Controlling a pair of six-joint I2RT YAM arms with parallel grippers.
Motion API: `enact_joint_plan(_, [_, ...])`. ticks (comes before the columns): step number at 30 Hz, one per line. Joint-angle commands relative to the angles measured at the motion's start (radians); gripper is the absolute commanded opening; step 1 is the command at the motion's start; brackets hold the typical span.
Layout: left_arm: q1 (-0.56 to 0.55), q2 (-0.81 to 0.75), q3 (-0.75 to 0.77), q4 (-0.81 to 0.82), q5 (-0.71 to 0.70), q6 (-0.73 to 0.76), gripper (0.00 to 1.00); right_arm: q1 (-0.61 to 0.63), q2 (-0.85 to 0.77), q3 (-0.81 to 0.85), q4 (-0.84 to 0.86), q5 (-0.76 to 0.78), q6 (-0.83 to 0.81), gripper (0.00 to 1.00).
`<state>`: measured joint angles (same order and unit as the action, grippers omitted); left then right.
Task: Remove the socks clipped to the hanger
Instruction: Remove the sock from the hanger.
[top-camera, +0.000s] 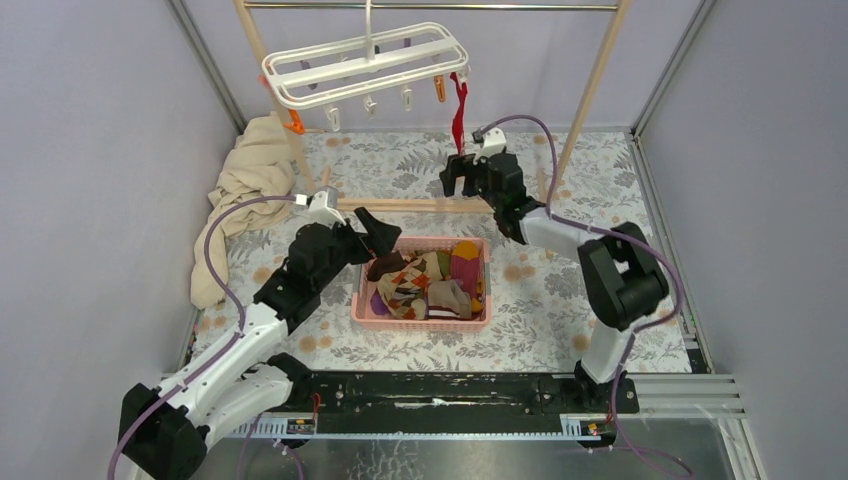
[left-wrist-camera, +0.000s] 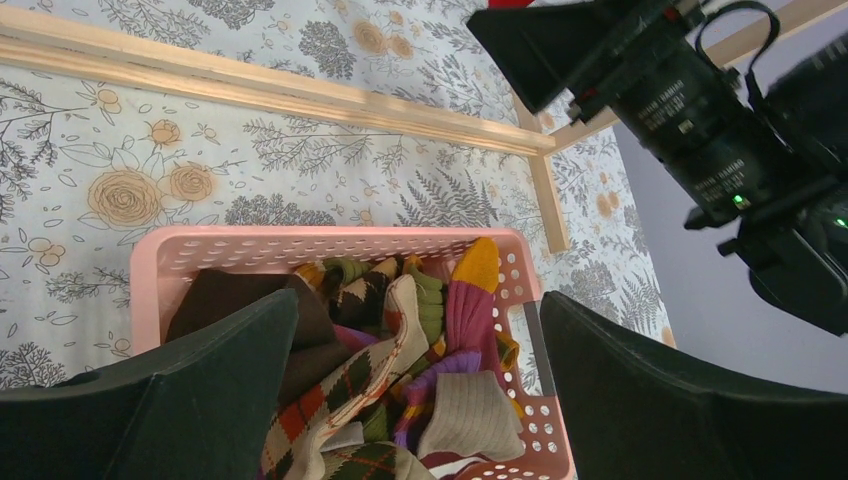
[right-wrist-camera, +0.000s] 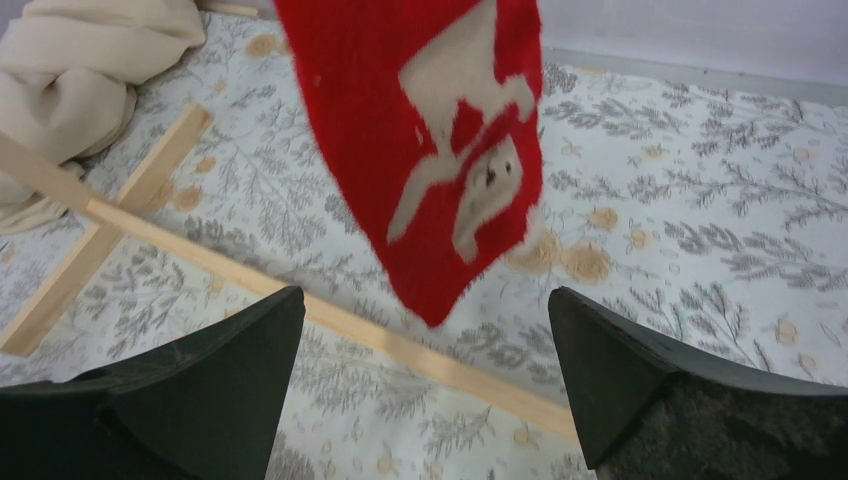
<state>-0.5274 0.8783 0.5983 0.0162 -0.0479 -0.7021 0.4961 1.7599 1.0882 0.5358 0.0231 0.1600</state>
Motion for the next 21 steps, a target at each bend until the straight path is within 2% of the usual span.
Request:
enact_joint_plan(1, [-0.003,0.012,0.006,0.075,0.010,0.013,0.99,-0.003,0.085,0.125,0.173,0.051,-0.026,1.00])
enact_joint_plan(5, [-0.003,0.030,0.012,0.081,0.010,0.020,0.99,-0.009,0.167,0.190,0.251,0.089,-0.031,0.99])
enact_joint_plan(10, [-0.003,0.071,0.027,0.085,0.018,0.026,0.99,-0.037,0.225,0.274,0.252,0.170,-0.011,0.94])
enact_joint_plan(12, [-0.003,0.081,0.028,0.090,0.022,0.027,0.99,-0.055,0.230,0.281,0.269,0.149,0.013,0.84])
enact_joint_plan(21, [-0.003,0.087,0.032,0.097,0.028,0.021,0.99,-0.085,0.112,0.167,0.317,0.006,0.049,0.26])
